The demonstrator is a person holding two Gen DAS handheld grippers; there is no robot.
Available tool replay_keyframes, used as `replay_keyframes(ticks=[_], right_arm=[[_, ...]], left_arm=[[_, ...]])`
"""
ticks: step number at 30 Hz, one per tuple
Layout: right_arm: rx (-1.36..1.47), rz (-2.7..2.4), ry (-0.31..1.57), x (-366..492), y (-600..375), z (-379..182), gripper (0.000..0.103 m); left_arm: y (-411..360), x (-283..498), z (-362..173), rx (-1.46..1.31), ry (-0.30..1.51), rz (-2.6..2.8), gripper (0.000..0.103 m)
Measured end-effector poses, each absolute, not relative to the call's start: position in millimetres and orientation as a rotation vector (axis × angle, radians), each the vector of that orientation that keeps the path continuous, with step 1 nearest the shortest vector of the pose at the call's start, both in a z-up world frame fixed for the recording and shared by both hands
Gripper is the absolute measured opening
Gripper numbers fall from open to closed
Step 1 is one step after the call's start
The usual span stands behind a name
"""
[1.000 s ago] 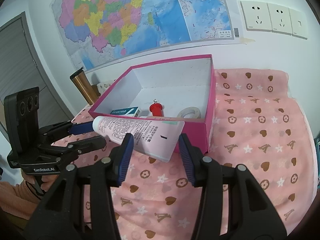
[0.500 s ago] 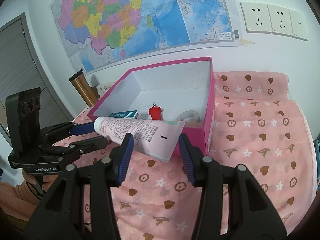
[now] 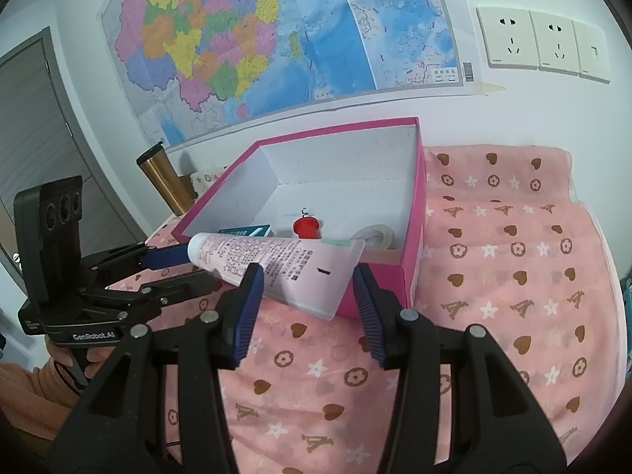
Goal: Organize rigid objects
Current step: 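Hold the tube over the pink box rim and lower it inside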
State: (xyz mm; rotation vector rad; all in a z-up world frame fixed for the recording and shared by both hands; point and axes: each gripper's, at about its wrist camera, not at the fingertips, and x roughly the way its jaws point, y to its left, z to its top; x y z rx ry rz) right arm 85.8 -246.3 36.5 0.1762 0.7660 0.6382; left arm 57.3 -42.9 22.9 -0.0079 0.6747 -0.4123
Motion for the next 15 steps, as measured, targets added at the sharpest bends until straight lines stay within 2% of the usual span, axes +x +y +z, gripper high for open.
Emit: replay_keyframes(ticks=[15], right_arm=[[0.188,0.634,0.758,91.1,-246.5,40.2,0.050]], left_arm=[[-43.3,64.7,24.4,-0.001,0.673,-0.407,0.057]])
